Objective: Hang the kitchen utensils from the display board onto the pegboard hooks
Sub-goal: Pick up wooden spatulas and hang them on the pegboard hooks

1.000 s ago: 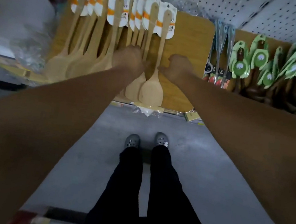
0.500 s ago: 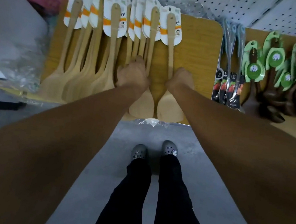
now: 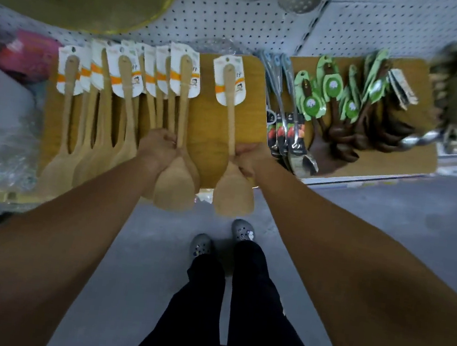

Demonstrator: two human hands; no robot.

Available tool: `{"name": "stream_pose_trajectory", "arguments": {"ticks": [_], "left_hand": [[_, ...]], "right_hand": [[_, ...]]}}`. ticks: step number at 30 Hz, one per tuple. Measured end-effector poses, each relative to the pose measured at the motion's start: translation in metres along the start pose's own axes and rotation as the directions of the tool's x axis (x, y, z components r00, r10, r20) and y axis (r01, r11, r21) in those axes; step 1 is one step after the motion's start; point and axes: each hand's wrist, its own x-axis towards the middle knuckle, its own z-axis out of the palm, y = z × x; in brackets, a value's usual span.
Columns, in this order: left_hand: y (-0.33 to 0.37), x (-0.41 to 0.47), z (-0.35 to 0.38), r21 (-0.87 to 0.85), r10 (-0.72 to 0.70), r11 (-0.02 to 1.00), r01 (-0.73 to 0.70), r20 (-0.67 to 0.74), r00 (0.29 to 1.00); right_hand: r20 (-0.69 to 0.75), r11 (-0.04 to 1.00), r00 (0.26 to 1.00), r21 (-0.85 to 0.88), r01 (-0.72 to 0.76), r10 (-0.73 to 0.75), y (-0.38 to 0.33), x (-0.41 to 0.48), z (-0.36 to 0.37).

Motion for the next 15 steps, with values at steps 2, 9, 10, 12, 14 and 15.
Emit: {"name": "stream_pose_trajectory", "arguments": {"ticks": [2, 9, 10, 12, 14, 15], "left_hand": [[0.008, -0.032, 0.004, -0.099, 0.021, 0.995, -0.017, 0.037, 0.999], [0.051, -0.144, 0.042, -0.284, 0.221, 0.948, -0.145, 0.255, 0.941], [0.059, -0.159, 0.050, -0.310, 0.264, 0.935, -0.174, 0.278, 0.923], [0.079, -0.183, 0.070, -0.338, 0.354, 0.908, -0.246, 0.310, 0.883], [0.105, -0.206, 0.090, -0.353, 0.426, 0.883, -0.308, 0.330, 0.842], [0.118, -0.217, 0.099, -0.354, 0.453, 0.872, -0.338, 0.325, 0.830]], "right_hand": [[-0.034, 0.998, 0.999, 0.055, 0.019, -0.017, 0.012, -0.026, -0.011], [-0.203, 0.903, 0.975, 0.396, 0.168, -0.093, 0.072, -0.130, -0.076], [-0.232, 0.880, 0.969, 0.439, 0.179, -0.081, 0.081, -0.146, -0.086], [-0.299, 0.848, 0.952, 0.486, 0.210, -0.065, 0.098, -0.176, -0.109], [-0.343, 0.814, 0.935, 0.516, 0.266, -0.088, 0.116, -0.199, -0.136], [-0.371, 0.800, 0.924, 0.523, 0.294, -0.096, 0.125, -0.209, -0.150]]}}
